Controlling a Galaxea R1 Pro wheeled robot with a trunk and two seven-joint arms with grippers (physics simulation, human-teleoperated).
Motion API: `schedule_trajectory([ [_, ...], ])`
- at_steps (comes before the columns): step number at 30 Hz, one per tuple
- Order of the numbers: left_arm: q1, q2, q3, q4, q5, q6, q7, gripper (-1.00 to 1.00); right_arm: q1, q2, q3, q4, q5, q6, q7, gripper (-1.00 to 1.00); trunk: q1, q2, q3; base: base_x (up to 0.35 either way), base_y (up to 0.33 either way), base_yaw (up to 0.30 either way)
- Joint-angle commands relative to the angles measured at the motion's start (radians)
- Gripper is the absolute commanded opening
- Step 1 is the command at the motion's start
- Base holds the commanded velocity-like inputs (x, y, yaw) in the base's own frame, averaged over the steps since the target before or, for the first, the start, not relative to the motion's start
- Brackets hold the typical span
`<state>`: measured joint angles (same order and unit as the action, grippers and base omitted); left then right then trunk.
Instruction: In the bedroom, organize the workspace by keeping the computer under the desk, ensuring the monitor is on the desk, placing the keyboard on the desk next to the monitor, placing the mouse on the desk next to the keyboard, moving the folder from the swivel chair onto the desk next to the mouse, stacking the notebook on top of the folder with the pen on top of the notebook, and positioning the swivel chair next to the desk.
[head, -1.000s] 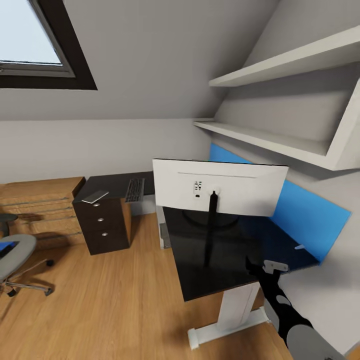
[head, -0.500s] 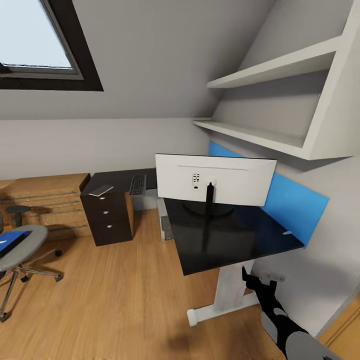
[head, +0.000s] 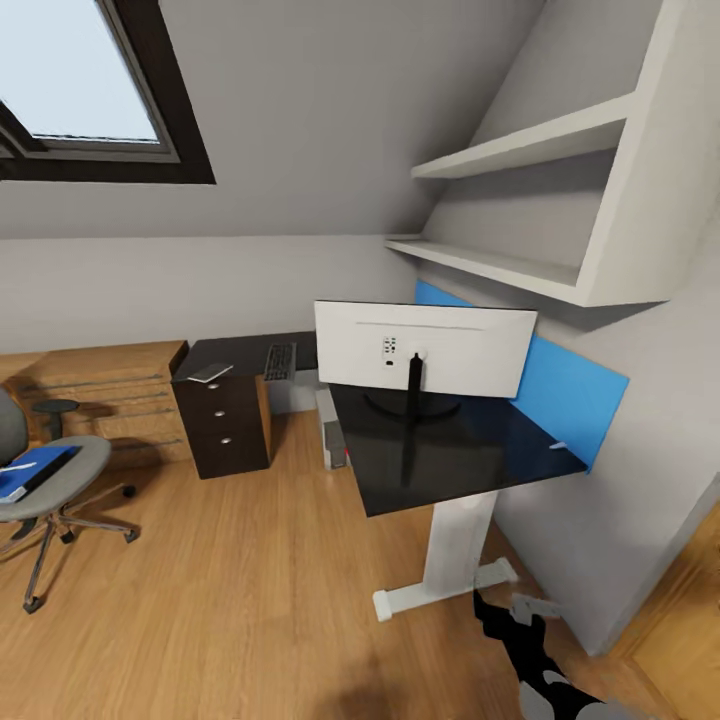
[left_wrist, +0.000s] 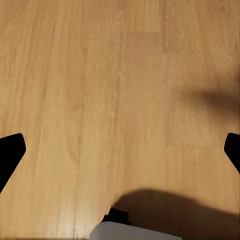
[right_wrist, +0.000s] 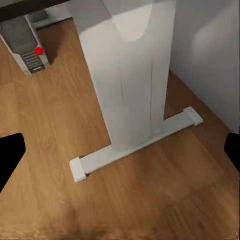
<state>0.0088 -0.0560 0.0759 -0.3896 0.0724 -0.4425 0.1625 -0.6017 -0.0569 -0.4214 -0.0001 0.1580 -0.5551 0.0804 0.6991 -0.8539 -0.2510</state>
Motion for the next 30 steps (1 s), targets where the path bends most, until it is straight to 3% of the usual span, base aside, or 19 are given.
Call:
schedule_trajectory([
  [1, 0.000, -0.001, 0.002, -0.002, 0.007, -0.002, -0.003, 1.00, 0.010, 0.001, -0.009, 0.004, 0.007, -0.003, 0.004, 1.00, 0.000, -0.001, -0.001, -0.066, 0.000, 0.000],
  [8, 0.000, -0.001, 0.002, -0.002, 0.007, -0.001, -0.003, 1.00, 0.085, 0.003, -0.008, 0.015, 0.007, 0.000, 0.004, 1.00, 0.000, -0.001, -0.001, -0.026, 0.000, 0.000],
  [15, 0.000, 0.000, 0.002, -0.002, 0.012, 0.002, -0.002, 1.00, 0.098, 0.003, -0.008, 0.016, 0.008, 0.004, 0.005, 1.00, -0.027, 0.048, 0.021, -0.003, 0.000, 0.000],
  [21, 0.000, -0.001, 0.002, -0.007, 0.054, 0.016, -0.004, 1.00, 0.100, 0.013, -0.008, 0.017, 0.007, 0.005, 0.005, 1.00, -0.050, 0.090, 0.040, 0.000, 0.000, 0.000],
  [25, 0.000, -0.002, 0.001, -0.035, 0.065, 0.047, -0.004, 1.00, 0.101, 0.011, -0.009, 0.016, 0.005, 0.005, 0.003, 1.00, -0.065, 0.118, 0.052, 0.000, 0.000, 0.000],
  [30, 0.000, -0.005, 0.000, -0.104, 0.069, 0.180, -0.007, 1.00, 0.114, 0.013, -0.009, 0.017, 0.005, 0.007, 0.003, 1.00, -0.084, 0.153, 0.068, 0.000, 0.000, 0.000],
])
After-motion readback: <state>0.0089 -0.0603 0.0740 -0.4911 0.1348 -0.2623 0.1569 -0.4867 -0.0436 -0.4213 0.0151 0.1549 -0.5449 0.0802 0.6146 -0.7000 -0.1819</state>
